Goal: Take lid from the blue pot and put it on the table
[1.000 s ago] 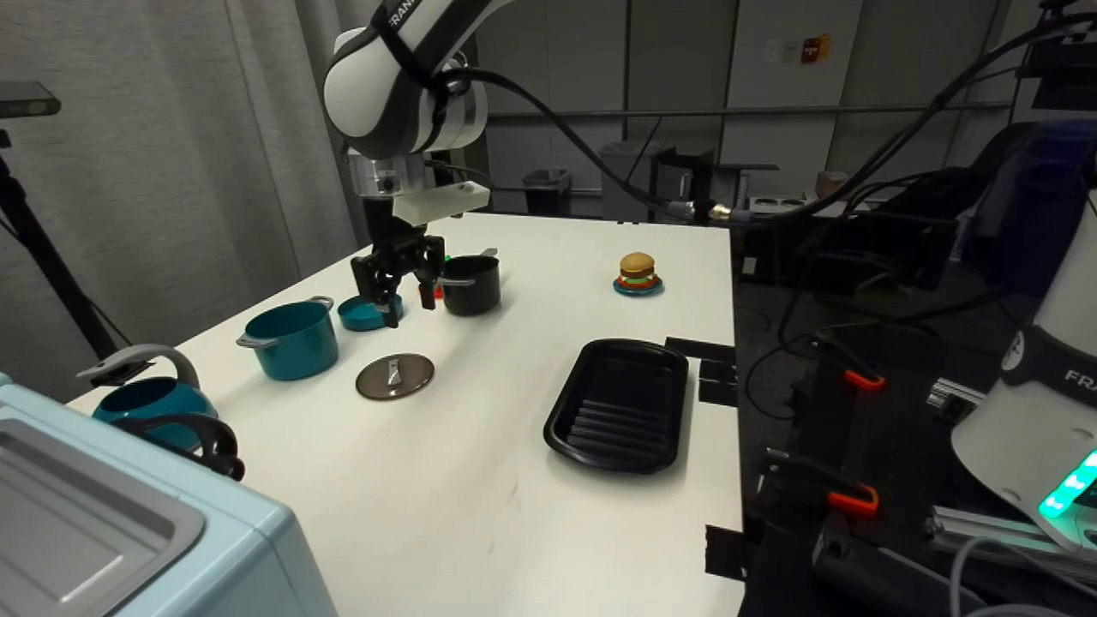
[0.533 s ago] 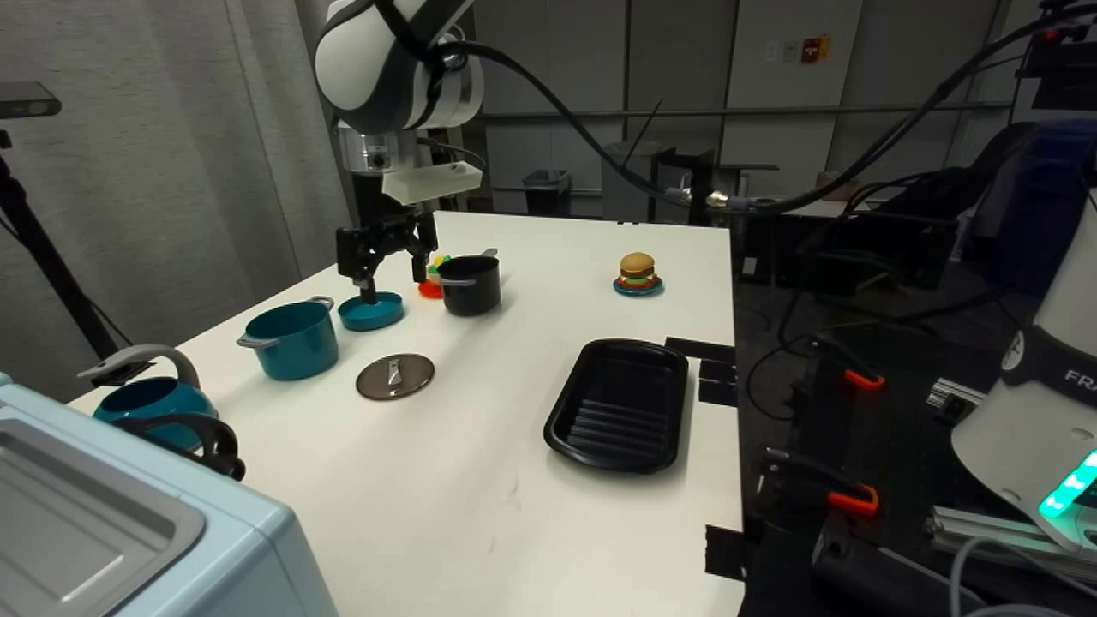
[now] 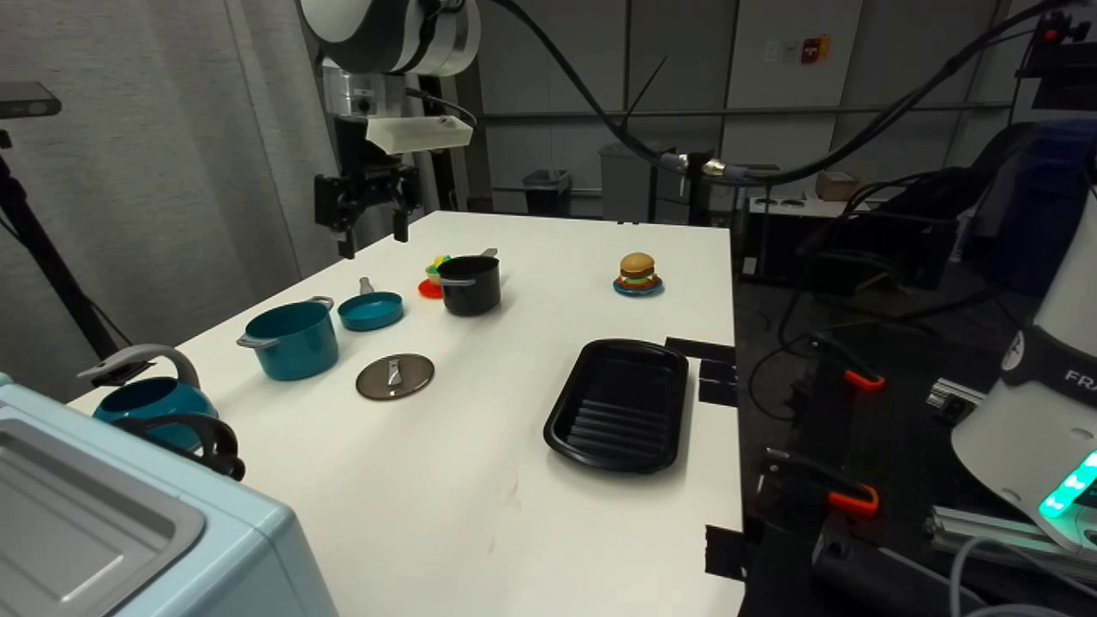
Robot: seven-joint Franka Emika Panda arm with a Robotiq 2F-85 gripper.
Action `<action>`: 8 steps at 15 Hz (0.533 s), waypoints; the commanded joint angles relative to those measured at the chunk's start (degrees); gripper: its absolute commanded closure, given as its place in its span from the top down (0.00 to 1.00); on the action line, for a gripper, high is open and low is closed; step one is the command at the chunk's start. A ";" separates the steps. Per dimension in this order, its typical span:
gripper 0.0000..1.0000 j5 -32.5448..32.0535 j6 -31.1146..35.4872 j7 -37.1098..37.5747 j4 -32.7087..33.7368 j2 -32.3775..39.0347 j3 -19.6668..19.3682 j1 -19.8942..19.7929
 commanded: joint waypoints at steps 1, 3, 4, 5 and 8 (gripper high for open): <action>1.00 0.11 2.79 -0.94 -3.85 -3.19 -0.46 0.45; 1.00 0.41 1.44 -0.19 -1.09 -1.08 -0.55 0.62; 1.00 0.41 1.77 -0.19 -1.42 -1.33 -0.55 0.62; 1.00 0.41 1.97 -0.19 -1.70 -1.55 -0.55 0.62; 1.00 0.40 2.28 -0.19 -2.25 -1.91 -0.54 0.61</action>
